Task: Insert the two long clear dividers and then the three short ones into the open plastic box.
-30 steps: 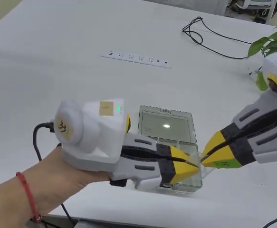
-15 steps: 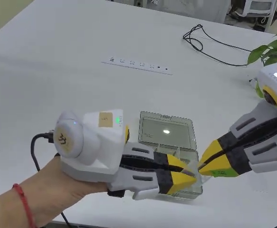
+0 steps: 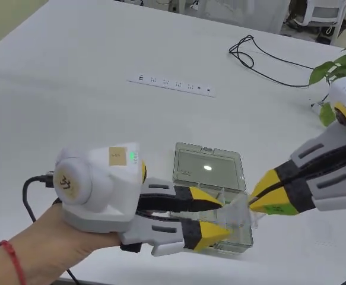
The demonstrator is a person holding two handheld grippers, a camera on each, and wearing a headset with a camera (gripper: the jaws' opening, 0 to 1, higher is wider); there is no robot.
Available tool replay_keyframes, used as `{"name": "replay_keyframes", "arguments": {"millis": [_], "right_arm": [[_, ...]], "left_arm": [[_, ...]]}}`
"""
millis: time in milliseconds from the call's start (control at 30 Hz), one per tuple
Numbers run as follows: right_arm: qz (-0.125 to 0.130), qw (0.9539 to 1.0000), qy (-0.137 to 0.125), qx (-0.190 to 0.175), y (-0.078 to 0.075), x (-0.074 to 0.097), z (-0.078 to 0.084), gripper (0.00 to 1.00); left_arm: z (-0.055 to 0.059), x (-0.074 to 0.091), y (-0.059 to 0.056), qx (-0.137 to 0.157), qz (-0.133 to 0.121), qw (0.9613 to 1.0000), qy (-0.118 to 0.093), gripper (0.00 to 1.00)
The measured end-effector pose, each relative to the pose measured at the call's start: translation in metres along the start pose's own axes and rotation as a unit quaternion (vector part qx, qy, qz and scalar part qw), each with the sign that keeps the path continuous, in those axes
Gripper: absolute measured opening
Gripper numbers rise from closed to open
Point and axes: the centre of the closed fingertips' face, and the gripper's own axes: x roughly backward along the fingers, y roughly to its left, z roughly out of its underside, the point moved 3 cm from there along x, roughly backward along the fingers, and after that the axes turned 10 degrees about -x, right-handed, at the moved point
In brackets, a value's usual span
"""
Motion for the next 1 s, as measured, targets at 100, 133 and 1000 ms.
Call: {"name": "replay_keyframes", "arguments": {"millis": [100, 133, 1000], "right_arm": [[0.006, 1.0, -0.002, -0.003, -0.004, 0.001, 0.001, 0.02], [0.009, 1.0, -0.002, -0.004, -0.006, 0.002, 0.002, 0.02], [0.064, 0.9978, 0.0, -0.016, -0.063, -0.013, 0.016, 0.02]], "left_arm": [[0.005, 0.005, 0.005, 0.0, -0.014, 0.9999, 0.006, 0.32], [0.006, 0.006, 0.006, 0.001, -0.017, 0.9998, 0.008, 0.35], [0.046, 0.028, 0.022, 0.003, -0.072, 0.9954, 0.064, 0.77]]}}
